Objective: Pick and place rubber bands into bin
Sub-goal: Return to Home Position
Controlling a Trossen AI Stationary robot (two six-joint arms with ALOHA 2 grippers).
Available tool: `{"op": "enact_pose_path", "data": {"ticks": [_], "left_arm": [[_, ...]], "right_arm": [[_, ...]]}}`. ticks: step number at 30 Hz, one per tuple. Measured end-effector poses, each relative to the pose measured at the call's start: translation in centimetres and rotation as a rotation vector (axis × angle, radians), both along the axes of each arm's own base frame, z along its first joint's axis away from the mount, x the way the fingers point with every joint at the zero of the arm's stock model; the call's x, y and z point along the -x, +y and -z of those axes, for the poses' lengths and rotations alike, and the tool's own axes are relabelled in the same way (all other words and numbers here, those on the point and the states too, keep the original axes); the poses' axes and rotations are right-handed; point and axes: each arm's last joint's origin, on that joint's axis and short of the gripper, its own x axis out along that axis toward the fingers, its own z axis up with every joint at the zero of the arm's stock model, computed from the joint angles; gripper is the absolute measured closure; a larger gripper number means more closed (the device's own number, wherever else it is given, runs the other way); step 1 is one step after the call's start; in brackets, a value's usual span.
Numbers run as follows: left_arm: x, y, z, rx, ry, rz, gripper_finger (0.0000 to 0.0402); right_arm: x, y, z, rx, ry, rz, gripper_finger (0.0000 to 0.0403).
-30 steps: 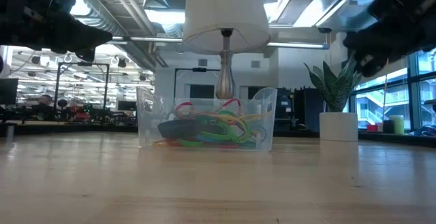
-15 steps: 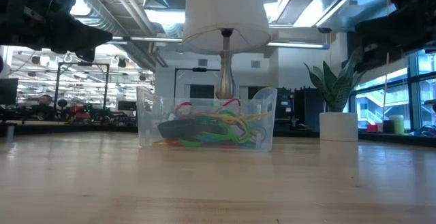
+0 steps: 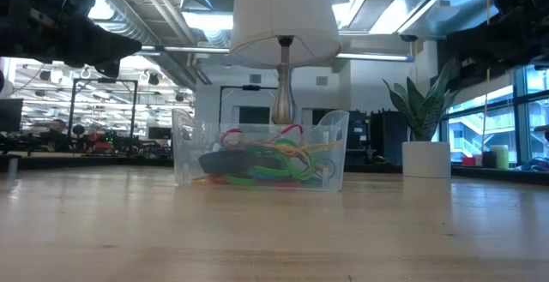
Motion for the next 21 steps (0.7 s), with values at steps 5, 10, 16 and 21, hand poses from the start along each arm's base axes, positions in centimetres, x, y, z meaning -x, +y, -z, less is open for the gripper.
{"op": "enact_pose_path", "data": {"ticks": [5, 10, 16, 21], "left_arm": [[0.0, 0.0, 0.01, 0.0, 0.001, 0.0, 0.0398], [0.0, 0.0, 0.0, 0.0, 0.0, 0.0, 0.0398], [0.0, 0.0, 0.0, 0.0, 0.0, 0.0, 0.0398], [0.0, 0.0, 0.01, 0.0, 0.0, 0.0, 0.0398]], "right_arm": [[0.02, 0.11, 0.01, 0.035, -0.002, -0.041, 0.0402], [0.01, 0.11, 0.04, 0.102, -0.003, -0.038, 0.0399], [0.0, 0.01, -0.01, 0.152, -0.009, -0.003, 0.0395], [0.0, 0.0, -0.02, 0.153, -0.009, 0.001, 0.0394]]}}
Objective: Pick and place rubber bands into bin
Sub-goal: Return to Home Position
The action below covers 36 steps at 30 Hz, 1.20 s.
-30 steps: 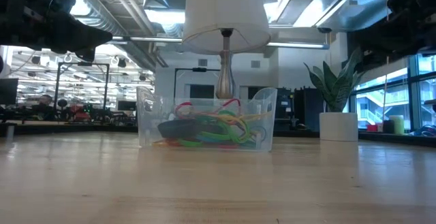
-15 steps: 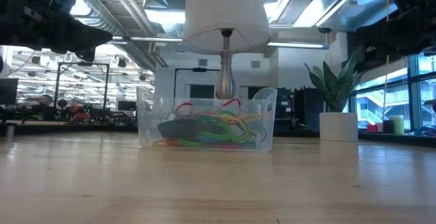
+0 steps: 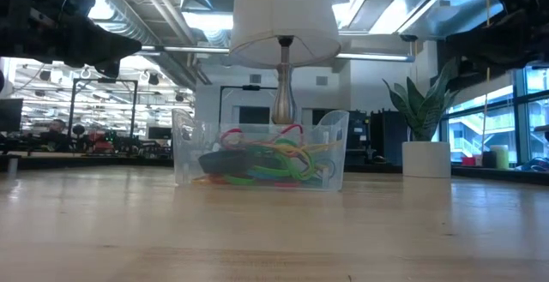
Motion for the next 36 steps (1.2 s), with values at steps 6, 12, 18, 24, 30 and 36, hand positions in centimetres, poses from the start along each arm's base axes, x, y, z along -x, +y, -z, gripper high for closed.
{"op": "enact_pose_path", "data": {"ticks": [6, 12, 18, 24, 30, 36], "left_arm": [[0.0, 0.0, 0.0, 0.0, 0.0, 0.0, 0.0398], [0.0, 0.0, -0.01, 0.0, 0.0, 0.0, 0.0398], [0.0, 0.0, -0.01, 0.0, 0.0, 0.0, 0.0398], [0.0, 0.0, -0.01, 0.0, 0.0, 0.0, 0.0398], [0.0, 0.0, -0.01, 0.0, 0.0, 0.0, 0.0398], [0.0, 0.0, 0.0, 0.0, 0.0, 0.0, 0.0398]], "right_arm": [[0.0, 0.0, 0.0, -0.089, 0.005, -0.003, 0.0394], [0.0, 0.0, 0.0, -0.103, 0.006, -0.004, 0.0393], [0.0, 0.0, 0.0, -0.103, 0.005, -0.004, 0.0393], [0.0, 0.0, 0.0, -0.102, 0.005, -0.004, 0.0393], [0.0, 0.0, 0.0, -0.101, 0.005, -0.004, 0.0393], [0.0, 0.0, 0.0, -0.101, 0.005, -0.004, 0.0393]]}}
